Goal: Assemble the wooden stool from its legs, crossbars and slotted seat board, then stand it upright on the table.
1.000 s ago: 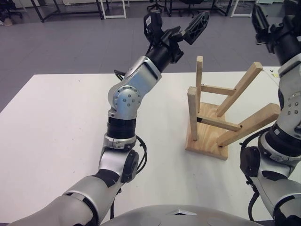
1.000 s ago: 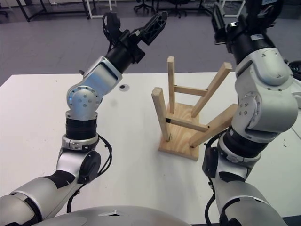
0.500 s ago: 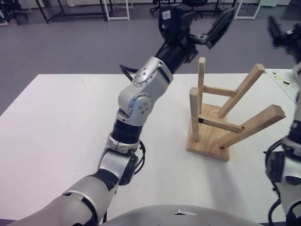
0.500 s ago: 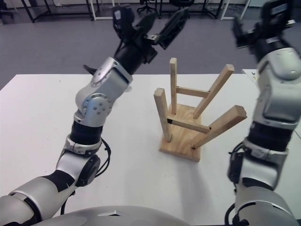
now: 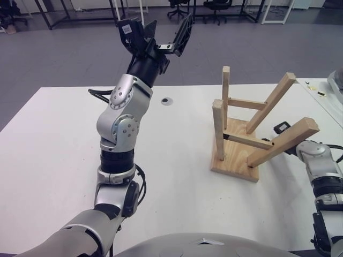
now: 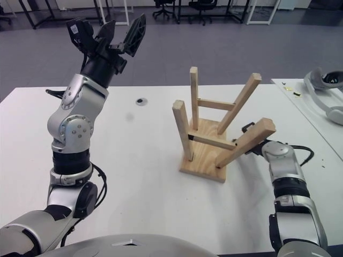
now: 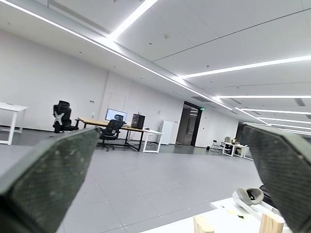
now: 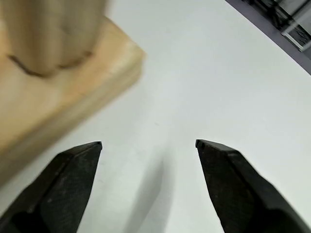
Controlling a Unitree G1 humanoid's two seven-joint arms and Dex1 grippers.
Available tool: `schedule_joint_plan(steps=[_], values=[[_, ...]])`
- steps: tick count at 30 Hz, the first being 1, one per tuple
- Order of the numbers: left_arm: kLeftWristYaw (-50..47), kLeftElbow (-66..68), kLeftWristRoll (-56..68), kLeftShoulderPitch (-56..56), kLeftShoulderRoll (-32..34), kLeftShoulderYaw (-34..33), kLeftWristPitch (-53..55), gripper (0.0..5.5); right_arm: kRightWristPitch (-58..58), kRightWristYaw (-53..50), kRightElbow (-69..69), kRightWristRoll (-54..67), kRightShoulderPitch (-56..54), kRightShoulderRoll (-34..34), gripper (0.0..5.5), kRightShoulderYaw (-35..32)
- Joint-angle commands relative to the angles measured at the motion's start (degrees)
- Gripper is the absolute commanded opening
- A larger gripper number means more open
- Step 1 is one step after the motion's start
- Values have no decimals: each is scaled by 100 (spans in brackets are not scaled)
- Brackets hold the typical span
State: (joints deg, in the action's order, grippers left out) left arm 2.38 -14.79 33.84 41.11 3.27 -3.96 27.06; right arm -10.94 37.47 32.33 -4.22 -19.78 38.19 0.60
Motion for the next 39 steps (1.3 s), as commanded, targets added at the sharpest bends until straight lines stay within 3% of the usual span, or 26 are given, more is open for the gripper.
schedule_joint_plan(steps=[1,6,9,12,16,19,21,24,27,29,35,39], values=[[22,1,0,34,-7,-30,148,538,-651,436,-1372,44,876,-525,363,775],[22,-119,-81,51,40,-23,257,538,-1235,146,-1975,199,776,-669,363,636],[21,-377,-120,-17,248,-123,380,538,-1385,-112,-2214,330,829,-442,363,81],[478,-811,616,-130,829,-629,858,538,-1761,-480,-2858,575,507,-218,363,-789],[1905,-957,1964,-148,2009,-1247,1551,538,-3600,-768,-4805,3149,-811,-898,363,-2354],[2599,-892,2748,37,2386,-1351,1817,538,-4325,-1356,-5838,5670,-1386,-1506,363,-2903],[2637,-897,3176,135,2322,-1348,1881,538,-4422,-1782,-6162,7050,-1453,-1606,363,-2980],[2369,-1007,3080,-378,2186,-859,2092,538,-4712,-1728,-6346,7744,-624,-1420,363,-2757],[2480,-816,2259,-1870,2502,823,2806,538,-5285,-1254,-6847,7740,1050,-857,363,-2064],[2778,-656,1583,-2577,2895,1803,2816,538,-5189,-1361,-6770,7734,1146,-707,363,-1972],[2420,-313,1819,-2218,2602,1171,2550,538,-4580,-1839,-6537,7745,847,-715,363,-1941],[2294,-849,3018,-1371,2479,604,2713,538,-4304,-1978,-6184,7914,256,-580,363,-1952]])
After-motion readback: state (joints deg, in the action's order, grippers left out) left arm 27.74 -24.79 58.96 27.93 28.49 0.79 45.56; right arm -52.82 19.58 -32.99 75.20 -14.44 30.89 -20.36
